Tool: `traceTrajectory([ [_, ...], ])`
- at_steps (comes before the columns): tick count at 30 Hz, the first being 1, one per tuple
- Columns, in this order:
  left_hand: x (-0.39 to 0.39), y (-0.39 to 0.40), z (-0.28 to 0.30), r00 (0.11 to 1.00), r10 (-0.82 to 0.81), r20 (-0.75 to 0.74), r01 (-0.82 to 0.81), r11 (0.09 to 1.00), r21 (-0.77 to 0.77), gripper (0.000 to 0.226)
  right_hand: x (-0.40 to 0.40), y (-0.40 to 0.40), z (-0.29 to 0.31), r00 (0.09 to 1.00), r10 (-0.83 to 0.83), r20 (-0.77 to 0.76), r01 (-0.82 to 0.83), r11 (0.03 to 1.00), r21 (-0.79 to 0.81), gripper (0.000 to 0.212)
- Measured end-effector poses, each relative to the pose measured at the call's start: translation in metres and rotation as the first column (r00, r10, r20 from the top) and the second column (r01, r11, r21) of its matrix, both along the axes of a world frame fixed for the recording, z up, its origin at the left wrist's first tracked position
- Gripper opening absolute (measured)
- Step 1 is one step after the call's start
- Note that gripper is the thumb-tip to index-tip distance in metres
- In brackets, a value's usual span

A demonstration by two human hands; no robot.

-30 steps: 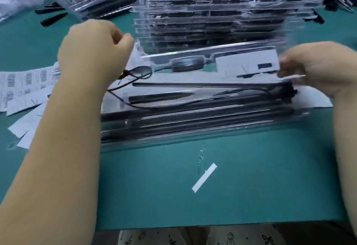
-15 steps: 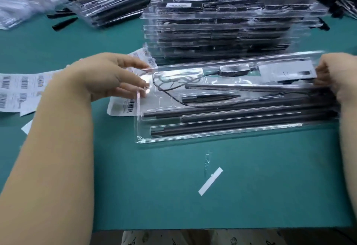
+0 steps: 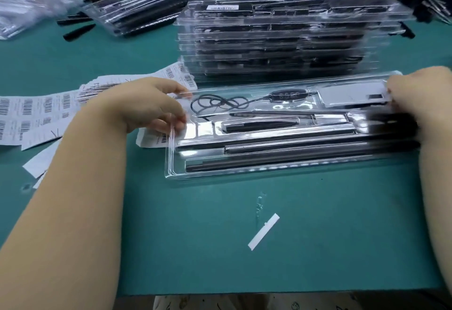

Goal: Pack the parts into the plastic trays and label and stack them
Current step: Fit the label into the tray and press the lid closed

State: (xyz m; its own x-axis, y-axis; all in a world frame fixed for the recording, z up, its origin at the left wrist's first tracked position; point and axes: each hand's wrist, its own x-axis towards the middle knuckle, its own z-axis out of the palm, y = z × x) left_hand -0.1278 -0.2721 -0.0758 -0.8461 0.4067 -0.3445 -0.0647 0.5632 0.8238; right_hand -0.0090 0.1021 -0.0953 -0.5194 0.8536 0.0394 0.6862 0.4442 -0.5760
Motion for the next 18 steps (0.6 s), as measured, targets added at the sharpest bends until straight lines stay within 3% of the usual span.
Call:
traceTrajectory([
  [4,-0.003,-0.006,0.001,1.000,-0.022,-0.001,0.022,1.000,0.006,0.032,0.000,-0.027,0.013,0.988,0.142,0.066,-0.156,0.935,0.317,0.047],
  [6,-0.003,-0.008,0.002,0.999,-0.048,-0.003,0.048,0.999,0.002,0.033,0.000,-0.050,0.022,0.938,0.326,0.117,-0.345,0.848,0.402,0.051],
  [8,-0.003,-0.009,0.003,0.995,-0.102,0.017,0.102,0.995,-0.020,0.033,-0.001,-0.074,0.025,0.801,0.571,0.182,-0.598,0.739,0.311,0.050],
  [10,0.000,-0.007,0.002,0.984,-0.167,0.055,0.170,0.984,-0.053,0.031,-0.002,-0.093,0.019,0.687,0.691,0.226,-0.725,0.671,0.156,0.050],
  [15,-0.001,0.000,0.000,0.986,-0.147,0.084,0.156,0.982,-0.111,0.030,-0.011,-0.090,0.013,0.643,0.740,0.196,-0.740,0.666,-0.088,0.047],
  [18,0.000,0.003,0.000,0.987,-0.138,0.082,0.148,0.981,-0.129,0.032,-0.025,-0.084,0.026,0.541,0.763,0.352,-0.768,0.619,-0.161,0.041],
])
